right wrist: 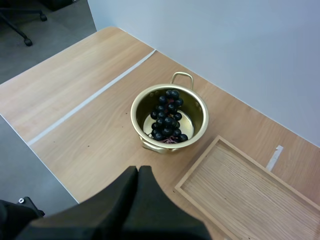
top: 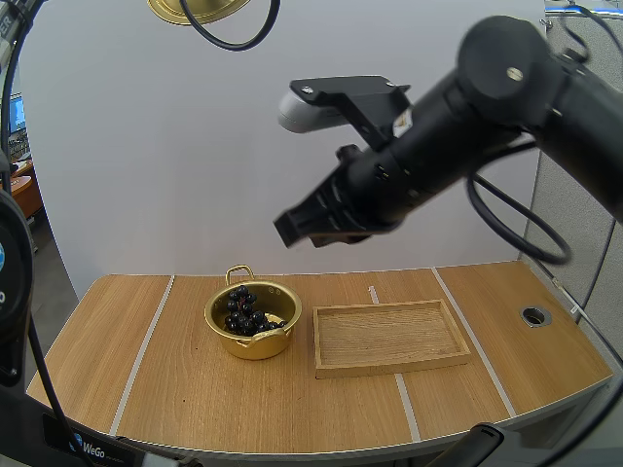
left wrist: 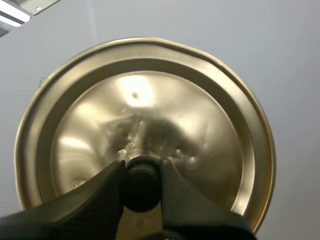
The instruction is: Open the pot, put the grape inside, and close it
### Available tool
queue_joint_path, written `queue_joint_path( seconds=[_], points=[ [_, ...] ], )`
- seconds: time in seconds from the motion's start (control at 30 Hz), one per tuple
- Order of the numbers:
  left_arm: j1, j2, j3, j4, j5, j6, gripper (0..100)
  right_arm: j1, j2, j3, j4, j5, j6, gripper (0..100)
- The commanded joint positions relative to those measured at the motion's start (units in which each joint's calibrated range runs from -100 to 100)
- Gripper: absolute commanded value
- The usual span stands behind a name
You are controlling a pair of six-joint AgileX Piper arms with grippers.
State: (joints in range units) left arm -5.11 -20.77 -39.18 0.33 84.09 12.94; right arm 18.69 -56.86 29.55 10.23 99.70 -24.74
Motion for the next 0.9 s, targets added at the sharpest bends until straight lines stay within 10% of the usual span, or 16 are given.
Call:
queue_joint_path(
  seconds=[0.0, 0.87],
  points=[
    [-0.20, -0.32, -0.57, 0.82, -1.52, -0.15, 0, -0.17, -6.69, 5.73, -2.76, 0.30, 0.14, 0],
    [-0.20, -0.32, -0.57, 0.81, -3.81, -0.15, 0, -1.32, -13.26, 20.92, -5.79, 0.30, 4.31, 0]
  ],
)
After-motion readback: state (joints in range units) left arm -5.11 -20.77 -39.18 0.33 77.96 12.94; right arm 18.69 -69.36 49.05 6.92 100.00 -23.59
